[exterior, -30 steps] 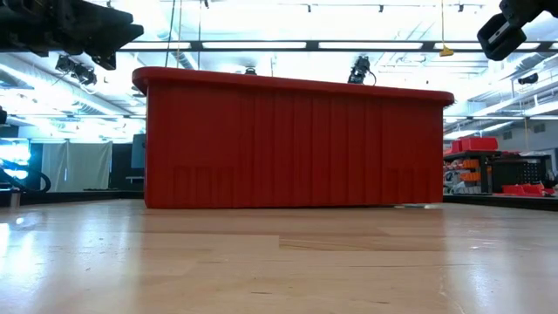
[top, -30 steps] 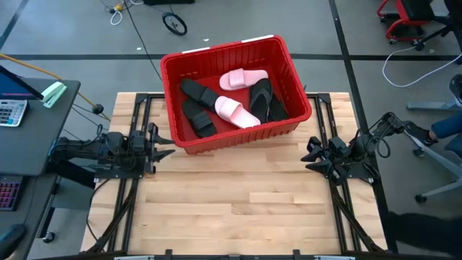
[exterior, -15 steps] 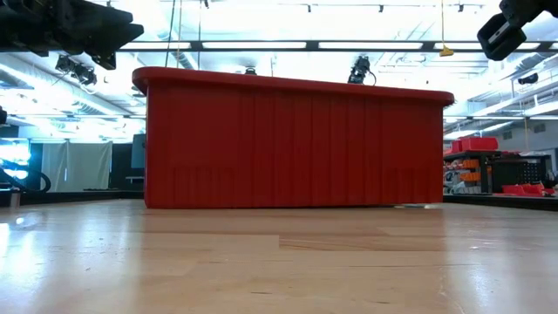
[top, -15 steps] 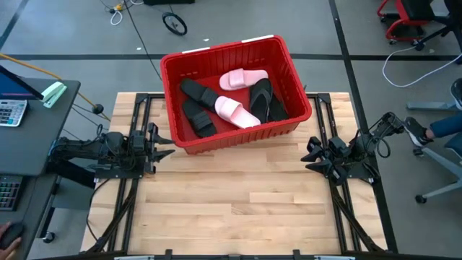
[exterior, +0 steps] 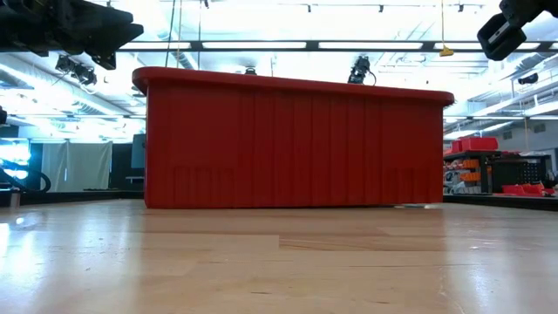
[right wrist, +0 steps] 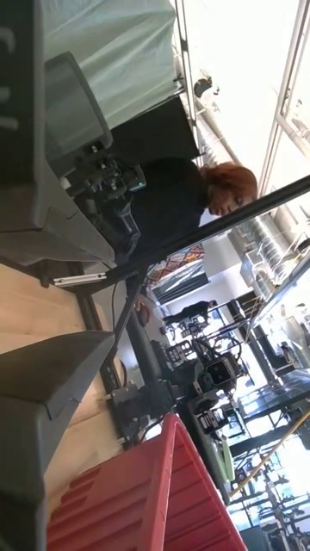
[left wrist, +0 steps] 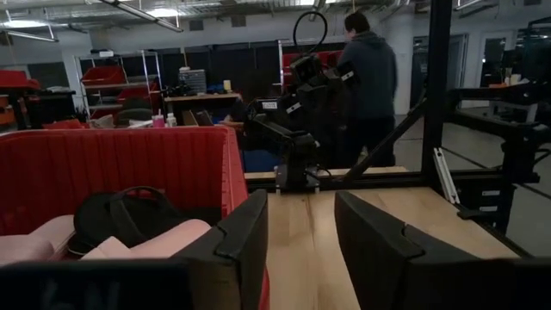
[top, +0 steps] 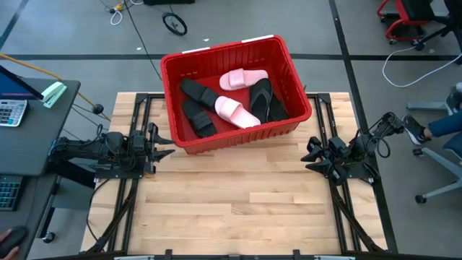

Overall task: Pick and place slides into bin
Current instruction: Return to Home Position

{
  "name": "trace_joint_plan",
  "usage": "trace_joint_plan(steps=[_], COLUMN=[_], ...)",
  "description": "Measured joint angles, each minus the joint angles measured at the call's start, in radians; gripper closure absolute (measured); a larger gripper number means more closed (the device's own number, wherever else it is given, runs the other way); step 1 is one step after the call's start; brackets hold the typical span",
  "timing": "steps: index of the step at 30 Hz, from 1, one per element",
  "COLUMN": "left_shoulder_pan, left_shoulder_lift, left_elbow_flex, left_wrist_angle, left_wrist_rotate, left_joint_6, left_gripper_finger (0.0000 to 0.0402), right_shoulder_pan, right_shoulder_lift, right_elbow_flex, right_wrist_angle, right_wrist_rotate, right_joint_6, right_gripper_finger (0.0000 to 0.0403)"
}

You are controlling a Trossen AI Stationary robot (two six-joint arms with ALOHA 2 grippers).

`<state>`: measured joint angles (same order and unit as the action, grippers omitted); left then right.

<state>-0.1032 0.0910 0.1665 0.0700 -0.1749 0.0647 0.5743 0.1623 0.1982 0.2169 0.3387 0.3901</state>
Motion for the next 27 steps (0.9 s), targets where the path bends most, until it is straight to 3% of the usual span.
trace_joint_plan(steps=[13, 27], left_shoulder_pan=[0.000, 0.000], left_shoulder_lift=[0.000, 0.000], left_elbow_flex=[0.000, 0.000], left_wrist_angle=[0.000, 0.000], left_wrist_rotate=[0.000, 0.000], left_joint_6=[0.000, -0.001], left_gripper_finger=[0.0249, 0.0262], right_shoulder_pan=[0.000, 0.000], right_shoulder_lift=[0.000, 0.000], right_elbow_flex=[0.000, 0.000], right_wrist_angle=[0.000, 0.000], right_wrist_rotate=[0.000, 0.000], right_joint_6=[0.000, 0.000], right_gripper_finger=[0.0254, 0.0254])
